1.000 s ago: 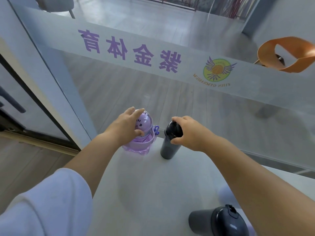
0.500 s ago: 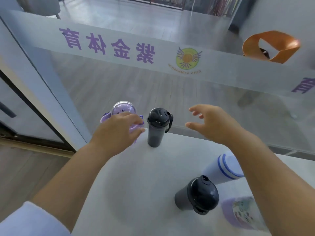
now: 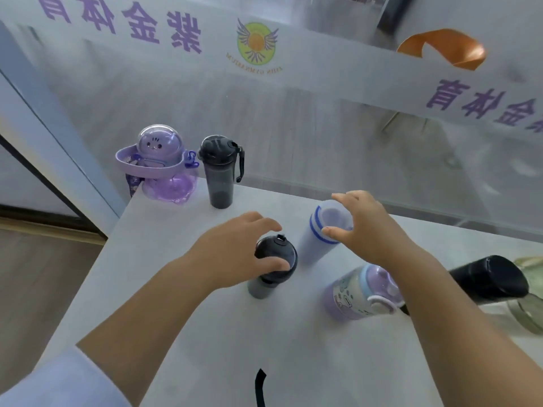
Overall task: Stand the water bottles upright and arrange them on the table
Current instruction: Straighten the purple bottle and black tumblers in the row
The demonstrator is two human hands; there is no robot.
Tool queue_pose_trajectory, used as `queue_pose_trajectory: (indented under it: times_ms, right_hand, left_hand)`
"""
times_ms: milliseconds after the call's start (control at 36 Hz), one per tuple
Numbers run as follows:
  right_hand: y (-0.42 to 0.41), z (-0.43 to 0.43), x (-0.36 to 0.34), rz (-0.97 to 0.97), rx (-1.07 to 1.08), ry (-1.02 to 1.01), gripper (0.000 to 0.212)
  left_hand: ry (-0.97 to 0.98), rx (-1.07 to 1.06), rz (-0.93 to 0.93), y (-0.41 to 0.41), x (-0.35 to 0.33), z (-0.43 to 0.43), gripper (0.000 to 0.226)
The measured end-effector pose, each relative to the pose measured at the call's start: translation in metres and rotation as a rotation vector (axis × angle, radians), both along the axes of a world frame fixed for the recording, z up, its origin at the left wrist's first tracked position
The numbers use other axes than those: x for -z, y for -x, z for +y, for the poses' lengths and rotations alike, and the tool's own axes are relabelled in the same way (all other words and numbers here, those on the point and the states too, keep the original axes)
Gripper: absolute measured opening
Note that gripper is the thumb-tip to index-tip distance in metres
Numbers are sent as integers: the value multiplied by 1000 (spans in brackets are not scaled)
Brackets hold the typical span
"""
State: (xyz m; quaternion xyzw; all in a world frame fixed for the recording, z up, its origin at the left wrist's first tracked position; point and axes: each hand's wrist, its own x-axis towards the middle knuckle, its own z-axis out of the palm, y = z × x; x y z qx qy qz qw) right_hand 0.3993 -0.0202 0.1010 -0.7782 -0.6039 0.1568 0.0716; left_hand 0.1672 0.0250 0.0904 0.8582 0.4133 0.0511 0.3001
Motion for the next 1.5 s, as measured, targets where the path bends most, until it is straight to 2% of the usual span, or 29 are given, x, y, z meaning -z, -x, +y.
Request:
queue_pose_trajectory:
  times_ms: [111,222,417,639,1028,1500]
  right_hand:
    - [-2,0,10,38,-7,49,71]
    - [-2,2,16,34,-23,44,65]
    - [-2,8,11,13,6,56,65]
    - [-5,20,8,41,24,76,66]
    - [-19,59,11,41,28,43,61]
    - [-24,88,18,62,46,-24,51]
  left_hand:
    - [37,28,60,-10,1,-11,59]
    - [36,36,89,-16,4,-15,63]
    - [-15,13,96,-24,6,-12,55]
    - [-39,-57,106,-37,2,25,51]
    - [-93,-94,70,-68,4,106,62]
    - [-117,-109,32,-72,9,123,64]
